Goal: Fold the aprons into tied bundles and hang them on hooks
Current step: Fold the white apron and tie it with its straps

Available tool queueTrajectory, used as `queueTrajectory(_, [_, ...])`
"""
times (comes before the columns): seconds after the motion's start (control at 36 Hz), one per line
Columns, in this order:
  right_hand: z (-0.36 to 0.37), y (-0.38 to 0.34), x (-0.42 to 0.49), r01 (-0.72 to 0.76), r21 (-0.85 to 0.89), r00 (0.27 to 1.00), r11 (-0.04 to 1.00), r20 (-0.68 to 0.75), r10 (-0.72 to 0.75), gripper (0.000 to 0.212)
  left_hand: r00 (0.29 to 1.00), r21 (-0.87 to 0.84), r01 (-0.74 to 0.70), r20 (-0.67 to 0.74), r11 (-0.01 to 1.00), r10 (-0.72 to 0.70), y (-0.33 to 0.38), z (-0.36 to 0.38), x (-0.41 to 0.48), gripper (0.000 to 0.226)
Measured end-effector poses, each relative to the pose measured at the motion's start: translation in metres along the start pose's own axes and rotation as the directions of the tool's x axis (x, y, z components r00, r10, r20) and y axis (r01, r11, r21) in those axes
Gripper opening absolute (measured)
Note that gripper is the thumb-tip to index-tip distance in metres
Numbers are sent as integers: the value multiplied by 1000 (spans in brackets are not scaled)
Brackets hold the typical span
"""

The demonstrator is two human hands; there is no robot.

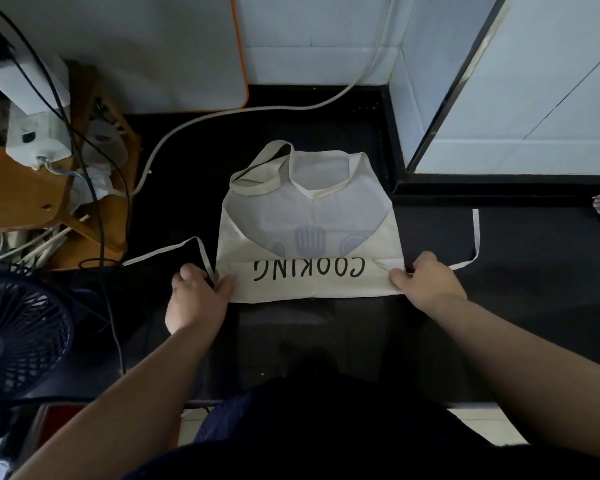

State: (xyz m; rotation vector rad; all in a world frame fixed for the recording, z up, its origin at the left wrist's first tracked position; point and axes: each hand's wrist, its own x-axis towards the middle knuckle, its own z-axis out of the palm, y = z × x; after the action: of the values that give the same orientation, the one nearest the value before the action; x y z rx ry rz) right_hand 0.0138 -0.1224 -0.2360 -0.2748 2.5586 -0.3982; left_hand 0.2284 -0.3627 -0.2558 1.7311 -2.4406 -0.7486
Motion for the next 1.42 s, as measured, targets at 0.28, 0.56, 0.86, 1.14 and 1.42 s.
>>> queueTrajectory(0.28, [13, 2, -6, 548, -364, 834, 753, 311, -457, 78, 709, 222, -673, 465, 705, 531, -7, 7, -7, 77])
queueTrajectory(0.56, [6, 7, -18, 474, -182, 877, 862, 181, -445, 30, 744, 294, -651, 430, 700, 512, 7, -13, -5, 84])
queueTrajectory(0.86, [-2, 29, -40, 323, -29, 928, 946, 204, -311, 12, 672, 333, -726, 532, 602, 515, -7, -26, -5, 77])
queueTrajectory(1.14, [4, 42, -66, 257, 0, 946, 966, 205, -252, 6, 755, 272, -635, 415, 723, 507, 3, -21, -20, 33])
queueTrajectory(1.42, [16, 57, -89, 24, 43, 989, 999, 144, -30, 22, 788, -138, -232, 554, 963, 269, -23, -40, -43, 14])
